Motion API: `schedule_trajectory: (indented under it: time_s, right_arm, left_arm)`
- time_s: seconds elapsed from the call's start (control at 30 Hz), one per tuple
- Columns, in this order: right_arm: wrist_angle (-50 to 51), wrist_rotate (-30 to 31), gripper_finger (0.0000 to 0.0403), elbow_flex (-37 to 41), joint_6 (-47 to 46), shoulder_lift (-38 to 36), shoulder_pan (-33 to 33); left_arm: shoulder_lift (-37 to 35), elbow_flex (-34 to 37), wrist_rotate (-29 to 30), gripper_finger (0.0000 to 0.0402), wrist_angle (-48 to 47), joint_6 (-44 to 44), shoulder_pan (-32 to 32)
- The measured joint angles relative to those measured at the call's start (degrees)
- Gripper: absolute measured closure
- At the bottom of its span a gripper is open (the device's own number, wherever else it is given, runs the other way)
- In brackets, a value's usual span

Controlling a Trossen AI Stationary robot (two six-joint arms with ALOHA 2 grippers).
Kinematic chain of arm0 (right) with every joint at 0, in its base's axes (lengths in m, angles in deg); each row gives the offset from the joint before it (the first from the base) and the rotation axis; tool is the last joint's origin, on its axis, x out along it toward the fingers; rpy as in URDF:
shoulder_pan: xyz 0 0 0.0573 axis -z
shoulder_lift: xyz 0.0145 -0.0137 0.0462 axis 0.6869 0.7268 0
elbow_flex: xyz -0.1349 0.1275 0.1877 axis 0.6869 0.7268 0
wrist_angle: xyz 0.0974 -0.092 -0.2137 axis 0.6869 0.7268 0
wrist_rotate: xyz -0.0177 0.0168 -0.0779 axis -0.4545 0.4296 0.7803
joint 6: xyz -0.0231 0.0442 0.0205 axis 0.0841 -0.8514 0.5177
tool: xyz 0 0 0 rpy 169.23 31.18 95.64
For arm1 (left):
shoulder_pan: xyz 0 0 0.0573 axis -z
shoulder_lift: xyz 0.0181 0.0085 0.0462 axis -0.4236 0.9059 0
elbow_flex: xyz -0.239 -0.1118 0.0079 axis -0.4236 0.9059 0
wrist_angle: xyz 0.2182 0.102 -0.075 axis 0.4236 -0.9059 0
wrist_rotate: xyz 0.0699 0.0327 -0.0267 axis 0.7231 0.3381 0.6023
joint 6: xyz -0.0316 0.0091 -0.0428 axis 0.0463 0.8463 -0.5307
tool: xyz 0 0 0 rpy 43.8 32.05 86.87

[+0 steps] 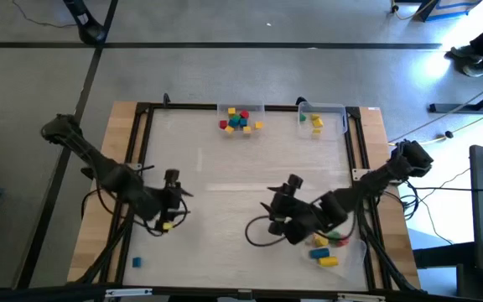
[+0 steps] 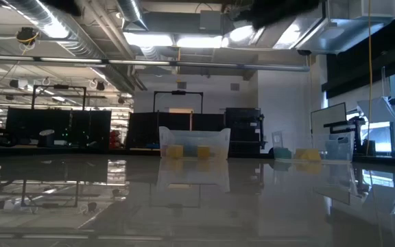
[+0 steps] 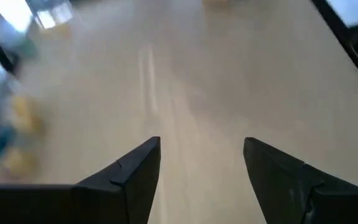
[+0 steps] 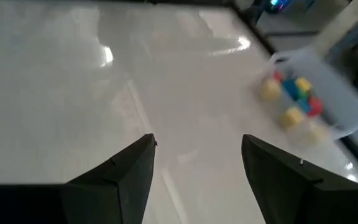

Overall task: Sort blocks by size
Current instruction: Put the triangle blue block into the top right transparent bin

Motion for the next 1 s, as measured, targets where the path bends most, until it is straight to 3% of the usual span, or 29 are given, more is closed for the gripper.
schedule_trajectory:
  time_s: [0.07,0.17,0.3,0.47,0.67,1.0]
  right_arm:
    - [-2.4,-2.4,0.0164,2.5,0.9,0.0,1.8]
    - [-4.2,-5.4,0.0164,5.9,0.9,0.0,3.9]
    - [-6.9,-6.8,0.0164,9.7,0.9,0.0,5.7]
    - [-9.1,-6.6,0.0164,11.1,1.0,0.0,6.3]
    - [-9.8,-6.3,0.0164,11.1,2.2,0.0,6.2]
    - [-11.0,-11.3,0.0164,11.1,2.1,0.0,6.1]
  left_arm:
    - [2.9,-2.6,-2.7,0.0183,-5.7,-8.1,2.5]
    - [7.1,-5.1,-11.4,0.0183,-10.8,-18.5,6.2]
    - [11.5,-5.5,-23.2,0.0183,-11.3,-31.1,12.4]
    - [16.7,-5.5,-32.5,0.0183,-11.6,-46.9,20.2]
    - [22.2,-5.4,-33.8,0.0183,-11.5,-61.0,26.5]
    - [31.8,-5.3,-33.8,0.0183,-7.4,-68.2,33.1]
